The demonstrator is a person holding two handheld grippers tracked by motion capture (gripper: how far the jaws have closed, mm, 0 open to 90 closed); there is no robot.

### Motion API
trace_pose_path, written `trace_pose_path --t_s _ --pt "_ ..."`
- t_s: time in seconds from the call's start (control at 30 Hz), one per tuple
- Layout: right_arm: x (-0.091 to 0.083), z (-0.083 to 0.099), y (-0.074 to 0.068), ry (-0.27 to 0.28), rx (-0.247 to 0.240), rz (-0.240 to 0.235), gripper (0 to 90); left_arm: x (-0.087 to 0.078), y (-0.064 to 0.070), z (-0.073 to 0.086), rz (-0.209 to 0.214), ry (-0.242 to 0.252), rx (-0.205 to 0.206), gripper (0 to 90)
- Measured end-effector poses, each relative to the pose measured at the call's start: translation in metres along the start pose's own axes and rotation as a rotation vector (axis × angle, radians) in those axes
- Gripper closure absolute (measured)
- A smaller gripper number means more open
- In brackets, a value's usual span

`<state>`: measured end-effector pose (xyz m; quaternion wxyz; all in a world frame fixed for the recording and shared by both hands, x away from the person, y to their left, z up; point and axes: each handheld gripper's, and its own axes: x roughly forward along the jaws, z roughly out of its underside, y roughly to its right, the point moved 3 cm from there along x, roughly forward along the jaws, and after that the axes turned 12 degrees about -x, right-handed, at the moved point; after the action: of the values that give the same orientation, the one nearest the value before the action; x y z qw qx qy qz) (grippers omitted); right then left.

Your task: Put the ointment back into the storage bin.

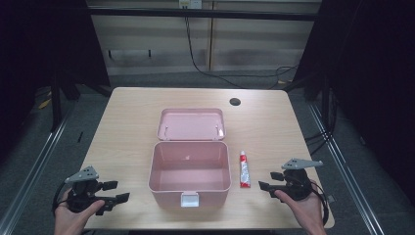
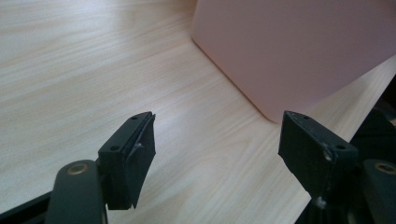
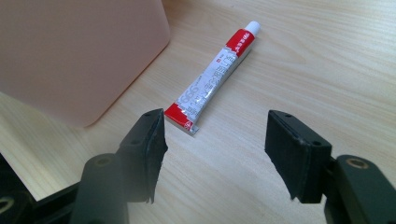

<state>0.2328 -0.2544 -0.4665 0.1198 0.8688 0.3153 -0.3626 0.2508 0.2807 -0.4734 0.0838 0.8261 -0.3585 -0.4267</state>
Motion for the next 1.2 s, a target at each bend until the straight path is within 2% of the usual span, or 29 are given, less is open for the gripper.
trace_pose_path --t_s 0.13,0.5,0.6,0.77,0.83,1.03,1.2 --pt "-0.002 -0.001 -0.001 0.002 0.001 0.009 40.8 -0.001 0.002 0.0 0.0 -0.004 0.022 27.6" --pt "-0.005 -0.005 -0.001 0.033 0.017 0.042 46.4 0.001 0.002 0.0 0.005 -0.003 0.017 27.6" --pt "-0.009 -0.01 0.0 0.056 0.019 0.06 49.2 0.001 0.004 0.0 0.004 -0.006 0.015 27.6" --pt "-0.013 -0.019 -0.001 0.066 0.008 0.049 52.5 0.001 0.005 0.0 0.004 -0.007 0.02 27.6" --pt "-0.012 -0.023 -0.002 0.053 0.005 0.041 53.3 0.001 0.004 0.0 0.006 -0.009 0.022 27.6" --pt "-0.001 -0.031 -0.004 -0.038 -0.001 0.029 56.4 0.0 0.004 0.001 0.013 -0.006 0.021 27.4" --pt "0.0 -0.038 -0.002 -0.084 0.036 0.012 58.4 0.0 0.005 0.001 0.012 -0.005 0.028 27.4"
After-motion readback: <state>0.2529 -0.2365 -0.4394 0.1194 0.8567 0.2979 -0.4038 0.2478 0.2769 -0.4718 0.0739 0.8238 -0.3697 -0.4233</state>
